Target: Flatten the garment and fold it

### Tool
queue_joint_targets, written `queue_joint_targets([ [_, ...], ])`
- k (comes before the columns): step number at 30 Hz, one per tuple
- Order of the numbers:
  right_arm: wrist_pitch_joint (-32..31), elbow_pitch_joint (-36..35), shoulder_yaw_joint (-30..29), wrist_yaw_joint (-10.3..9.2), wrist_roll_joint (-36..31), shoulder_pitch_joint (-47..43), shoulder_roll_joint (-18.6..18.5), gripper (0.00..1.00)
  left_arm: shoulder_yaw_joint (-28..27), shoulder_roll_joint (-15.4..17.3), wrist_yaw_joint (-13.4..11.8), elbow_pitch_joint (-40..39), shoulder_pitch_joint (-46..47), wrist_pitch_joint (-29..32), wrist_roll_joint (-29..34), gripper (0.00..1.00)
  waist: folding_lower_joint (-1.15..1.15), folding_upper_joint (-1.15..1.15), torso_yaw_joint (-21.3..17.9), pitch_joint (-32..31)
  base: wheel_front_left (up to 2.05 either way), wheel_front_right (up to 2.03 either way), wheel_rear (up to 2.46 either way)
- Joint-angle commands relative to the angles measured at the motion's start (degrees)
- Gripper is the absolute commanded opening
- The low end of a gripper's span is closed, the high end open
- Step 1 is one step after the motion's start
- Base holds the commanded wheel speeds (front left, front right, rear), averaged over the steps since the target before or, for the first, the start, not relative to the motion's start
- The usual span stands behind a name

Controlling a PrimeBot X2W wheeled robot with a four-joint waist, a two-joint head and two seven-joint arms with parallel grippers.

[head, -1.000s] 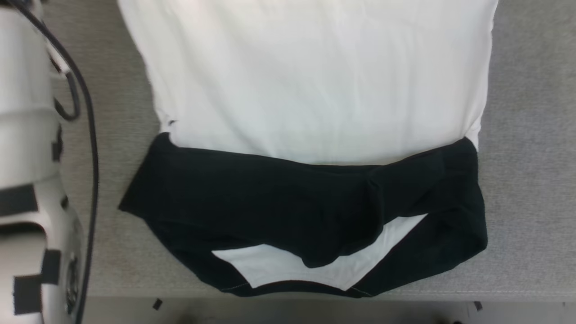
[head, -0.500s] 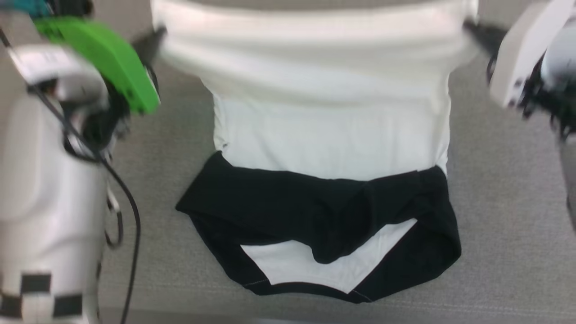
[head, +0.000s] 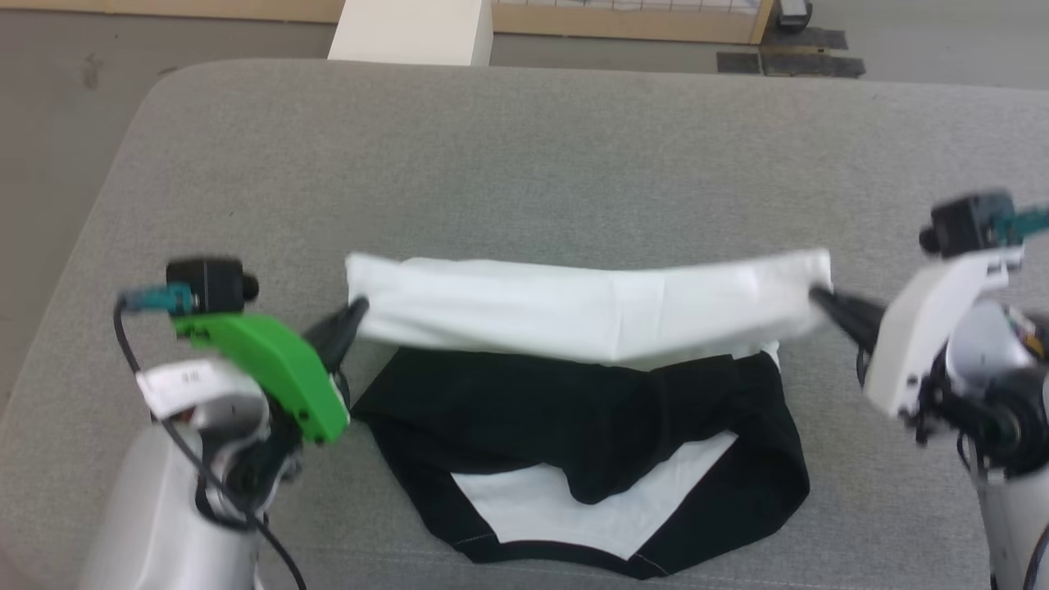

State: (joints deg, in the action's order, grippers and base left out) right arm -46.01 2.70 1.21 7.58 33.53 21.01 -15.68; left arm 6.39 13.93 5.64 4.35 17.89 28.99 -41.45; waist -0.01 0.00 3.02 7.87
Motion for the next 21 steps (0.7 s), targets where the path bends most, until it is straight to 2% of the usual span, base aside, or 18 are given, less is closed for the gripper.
queue_joint_targets([
  [1, -0.72, -0.89, -0.78, -0.09, 0.56, -2.51, 0.44, 0.0, -0.17, -0.47, -0.37, -0.29, -2.19, -0.73, -0.27, 0.0, 0.01, 0.0, -0.55, -0.53, 0.0, 0.0, 0.0],
  [12, -2.75, -4.76, -6.97, -0.09, -1.3, -15.03, 3.73, 0.0, -3.14, -2.5, -2.28, -1.0, -13.34, -6.32, -1.94, 0.0, 0.01, 0.0, -1.51, -1.01, 0.0, 0.0, 0.0],
  [21, -3.75, -4.25, -6.89, -0.09, -2.29, -20.97, 6.56, 0.0, -2.28, -3.98, -3.48, 2.19, -17.78, -6.5, -2.25, 0.0, 0.01, 0.0, -0.97, -0.73, 0.0, 0.0, 0.0],
])
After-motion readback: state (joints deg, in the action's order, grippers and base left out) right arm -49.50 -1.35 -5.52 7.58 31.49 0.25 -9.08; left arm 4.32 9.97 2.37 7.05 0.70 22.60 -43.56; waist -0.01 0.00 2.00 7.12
